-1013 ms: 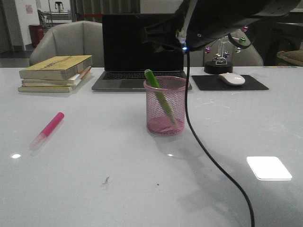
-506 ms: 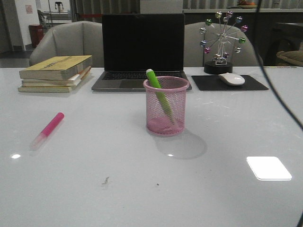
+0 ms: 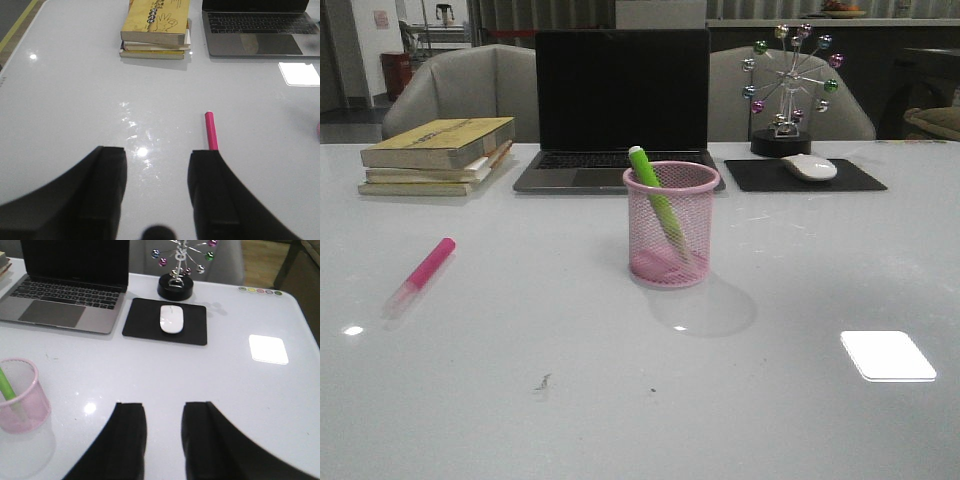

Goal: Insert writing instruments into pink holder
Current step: 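Withdraw the right gripper away from the holder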

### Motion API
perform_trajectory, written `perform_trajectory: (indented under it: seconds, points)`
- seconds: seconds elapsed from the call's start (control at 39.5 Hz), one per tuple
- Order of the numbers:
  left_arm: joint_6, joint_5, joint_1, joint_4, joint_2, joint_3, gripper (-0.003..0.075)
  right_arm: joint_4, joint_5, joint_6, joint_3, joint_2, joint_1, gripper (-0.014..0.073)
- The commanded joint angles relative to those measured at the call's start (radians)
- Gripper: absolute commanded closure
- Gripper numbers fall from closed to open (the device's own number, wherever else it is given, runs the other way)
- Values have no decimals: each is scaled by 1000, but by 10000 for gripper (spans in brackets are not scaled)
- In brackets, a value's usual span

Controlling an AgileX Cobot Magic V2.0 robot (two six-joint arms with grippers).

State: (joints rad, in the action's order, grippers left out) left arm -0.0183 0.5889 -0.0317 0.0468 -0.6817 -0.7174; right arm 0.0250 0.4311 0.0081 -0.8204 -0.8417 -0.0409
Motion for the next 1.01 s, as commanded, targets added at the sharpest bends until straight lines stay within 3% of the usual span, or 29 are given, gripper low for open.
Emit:
perform_trajectory:
  seconds: [0.0,0.23,0.56,0.76,0.99]
  points:
    - [7,-73,-1,2,-3,-34,346,14,-49,-8,43,100,38,267]
    - [7,-69,-1,2,-3,-34,346,18,43,-8,151,232,62,267]
    - [7,-35,-1,15,-71,-60,346,18,64,-8,155,249,62,267]
    - [-10,-5,-4,63,-252,-204,346,18,84,-8,155,248,62,267]
    - [-133,45,-108,68,-508,-426,346,18,98,-8,155,248,62,267]
